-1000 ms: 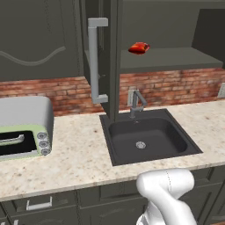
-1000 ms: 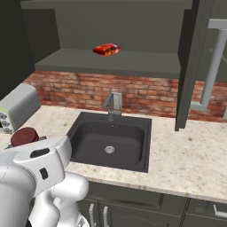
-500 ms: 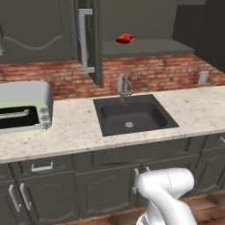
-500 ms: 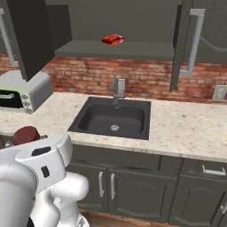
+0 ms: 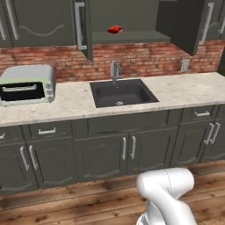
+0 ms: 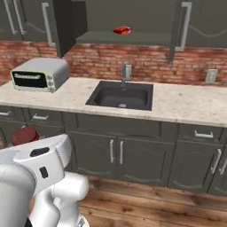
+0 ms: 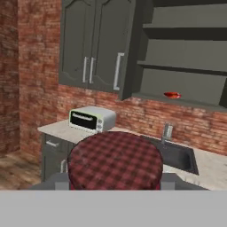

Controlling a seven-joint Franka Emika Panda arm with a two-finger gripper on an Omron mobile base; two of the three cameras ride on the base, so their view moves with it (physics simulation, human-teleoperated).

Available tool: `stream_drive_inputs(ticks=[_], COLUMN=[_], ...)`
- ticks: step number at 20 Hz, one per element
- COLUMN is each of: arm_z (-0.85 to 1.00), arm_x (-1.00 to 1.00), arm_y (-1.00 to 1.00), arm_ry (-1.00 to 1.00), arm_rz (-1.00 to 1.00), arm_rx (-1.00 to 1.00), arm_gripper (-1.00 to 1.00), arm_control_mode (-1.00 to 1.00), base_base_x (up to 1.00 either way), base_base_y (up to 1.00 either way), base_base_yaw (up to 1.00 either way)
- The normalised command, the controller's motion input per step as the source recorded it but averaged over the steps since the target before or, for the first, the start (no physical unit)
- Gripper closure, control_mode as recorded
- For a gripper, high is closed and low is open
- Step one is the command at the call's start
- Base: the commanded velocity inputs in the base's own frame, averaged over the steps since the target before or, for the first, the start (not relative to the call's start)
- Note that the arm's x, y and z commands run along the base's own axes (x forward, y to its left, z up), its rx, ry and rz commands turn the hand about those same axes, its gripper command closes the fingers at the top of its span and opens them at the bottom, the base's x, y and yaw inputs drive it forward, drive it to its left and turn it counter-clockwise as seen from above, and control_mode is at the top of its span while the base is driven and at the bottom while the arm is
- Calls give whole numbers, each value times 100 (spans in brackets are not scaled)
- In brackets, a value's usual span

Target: Pick the avocado and bread from the counter and place them on the plate. Then pick the jam from the cabinet and place it next to the plate. Lastly close the cabinet door.

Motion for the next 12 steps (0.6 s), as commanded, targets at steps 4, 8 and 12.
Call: stream_drive_inputs(ticks=[4, 8, 12], arm_z=[0, 0, 0], arm_x=[0, 0, 0], arm_y=[0, 0, 0], arm_ry=[0, 0, 0], arm_rz=[0, 0, 0], arm_rx=[0, 0, 0], arm_gripper=[100, 100, 100], arm_control_mode=[100, 100, 100], base_base_x=[-97, -76, -58], base_base_y=[0, 0, 0], base_base_yaw=[27, 41, 49])
